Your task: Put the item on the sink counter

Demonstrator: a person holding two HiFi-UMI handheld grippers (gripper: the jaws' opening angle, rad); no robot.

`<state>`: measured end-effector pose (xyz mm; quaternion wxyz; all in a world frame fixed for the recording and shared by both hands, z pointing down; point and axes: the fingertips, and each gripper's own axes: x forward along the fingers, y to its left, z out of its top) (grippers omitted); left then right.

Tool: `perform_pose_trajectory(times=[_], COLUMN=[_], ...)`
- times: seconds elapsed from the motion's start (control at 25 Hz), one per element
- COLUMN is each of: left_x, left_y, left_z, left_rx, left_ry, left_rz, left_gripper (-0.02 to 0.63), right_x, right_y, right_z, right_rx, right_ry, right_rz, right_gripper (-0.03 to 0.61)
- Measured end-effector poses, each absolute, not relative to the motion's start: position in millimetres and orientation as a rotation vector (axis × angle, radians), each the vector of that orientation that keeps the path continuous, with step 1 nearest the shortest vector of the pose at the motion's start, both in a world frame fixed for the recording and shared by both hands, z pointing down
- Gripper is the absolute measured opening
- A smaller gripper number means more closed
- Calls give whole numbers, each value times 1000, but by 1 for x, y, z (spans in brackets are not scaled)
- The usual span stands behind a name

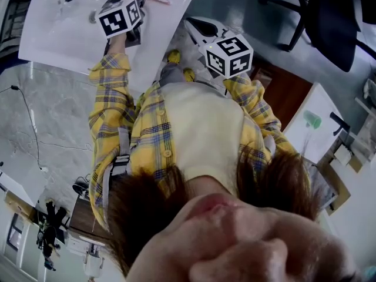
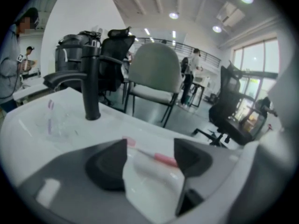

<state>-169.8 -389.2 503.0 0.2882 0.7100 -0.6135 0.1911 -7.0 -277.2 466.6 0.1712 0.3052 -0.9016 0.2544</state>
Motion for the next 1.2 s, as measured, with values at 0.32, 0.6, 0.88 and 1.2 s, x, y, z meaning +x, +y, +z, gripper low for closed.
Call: perform_pose_trajectory(times=[0.32,0.6,0.88,1.2], left_x=[-162,-162,-159,-163], left_y=[-361,-336,-308,-281], left_z=[481,458,442,416], left_rx=[1935,1970,1994,2027], left_ry=[-1623,-1627,-1639,-1711], left_rz=[321,220,204,157], left_gripper=[180,100,39,8], right_x=[-10,-16,-18,-20], right_y=[-270,-264,-258,-257], right_z=[463,457,451,441], right_rx=[839,807,798,802], right_ry=[-2584,-2610,-2632,-2656], right_rz=[705,679,659,628], right_gripper=[15,15,15,15])
